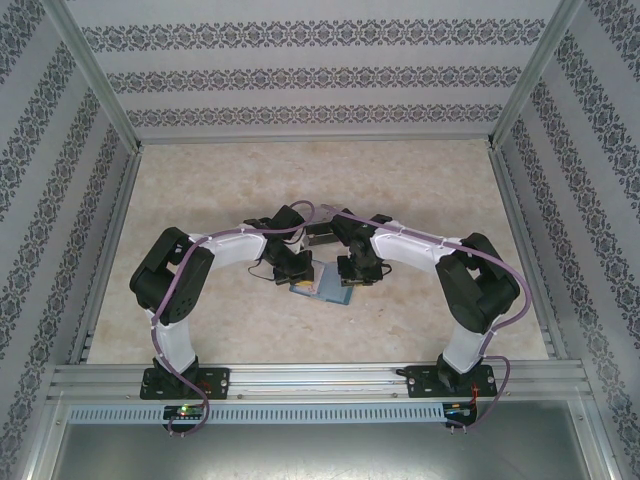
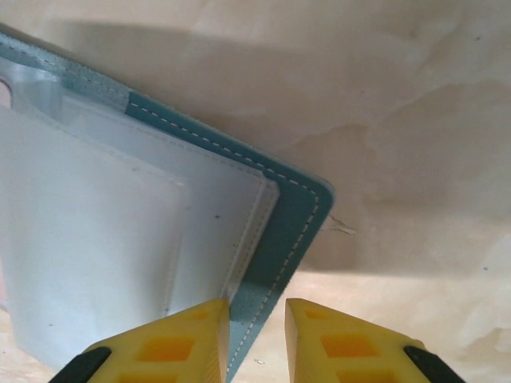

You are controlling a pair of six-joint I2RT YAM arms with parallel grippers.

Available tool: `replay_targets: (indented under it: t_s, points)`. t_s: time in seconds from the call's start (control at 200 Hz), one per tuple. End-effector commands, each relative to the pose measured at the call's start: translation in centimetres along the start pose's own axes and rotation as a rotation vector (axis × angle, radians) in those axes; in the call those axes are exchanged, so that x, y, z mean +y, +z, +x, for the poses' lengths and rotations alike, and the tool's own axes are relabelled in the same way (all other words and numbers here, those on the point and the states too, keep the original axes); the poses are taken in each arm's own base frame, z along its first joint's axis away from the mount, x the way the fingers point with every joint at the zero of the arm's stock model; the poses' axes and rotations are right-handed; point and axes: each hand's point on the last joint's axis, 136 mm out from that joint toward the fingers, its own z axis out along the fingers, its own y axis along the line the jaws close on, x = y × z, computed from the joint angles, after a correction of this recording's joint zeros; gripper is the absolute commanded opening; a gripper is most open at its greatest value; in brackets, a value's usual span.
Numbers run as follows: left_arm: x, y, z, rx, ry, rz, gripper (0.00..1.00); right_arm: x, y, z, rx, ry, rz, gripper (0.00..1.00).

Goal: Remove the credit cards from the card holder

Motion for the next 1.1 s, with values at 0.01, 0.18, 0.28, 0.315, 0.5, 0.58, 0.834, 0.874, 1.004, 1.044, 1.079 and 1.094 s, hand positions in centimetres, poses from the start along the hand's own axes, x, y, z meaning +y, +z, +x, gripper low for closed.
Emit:
replay_targets:
  t_s: [0.01, 0.18, 0.28, 0.315, 0.5, 0.58, 0.834, 0.874, 1.004, 1.044, 1.079, 1.094]
  points:
    - [-0.6, -0.3, 0.5, 0.009, 0.013, 0.000, 0.00, 0.0, -2.0, -0.4, -0.039, -0.015, 0.011, 0.27]
    - [-1.5, -0.5, 0.2, 0.004, 0.023, 0.027, 0.00, 0.8, -3.1, -0.7, -0.056, -0.016, -0.021, 0.28]
    - [-1.9, -0.5, 0.1, 0.006, 0.033, 0.035, 0.00, 1.5, -3.9, -0.9, -0.071, -0.013, -0.060, 0.28]
    - [-2.1, -0.4, 0.1, 0.010, 0.037, 0.037, 0.00, 1.8, -4.2, -0.9, -0.076, -0.011, -0.077, 0.27]
    - [-3.5, 0.1, 0.5, 0.031, 0.065, 0.060, 0.00, 3.1, -5.2, -1.3, -0.104, 0.007, -0.151, 0.25]
    - [-4.1, 0.3, 0.8, 0.041, 0.082, 0.068, 0.00, 3.8, -5.6, -1.5, -0.116, 0.020, -0.193, 0.23]
    - [-4.5, 1.6, 1.7, 0.078, 0.087, 0.081, 0.00, 5.9, -5.9, -2.3, -0.134, 0.070, -0.331, 0.15]
    - [-4.5, 1.7, 1.8, 0.080, 0.087, 0.082, 0.00, 5.9, -5.5, -2.3, -0.128, 0.078, -0.334, 0.14]
    - [-4.1, 2.2, 2.1, 0.093, 0.077, 0.084, 0.00, 5.7, -3.8, -2.4, -0.103, 0.111, -0.341, 0.11]
    - [-4.2, 2.2, 2.2, 0.092, 0.076, 0.087, 0.00, 5.6, -3.3, -2.5, -0.097, 0.125, -0.347, 0.10]
    - [-4.1, 2.1, 2.2, 0.089, 0.075, 0.087, 0.00, 5.5, -2.7, -2.4, -0.089, 0.137, -0.350, 0.09]
    - [-4.1, 2.1, 2.2, 0.089, 0.075, 0.087, 0.00, 5.5, -2.6, -2.5, -0.088, 0.141, -0.353, 0.09]
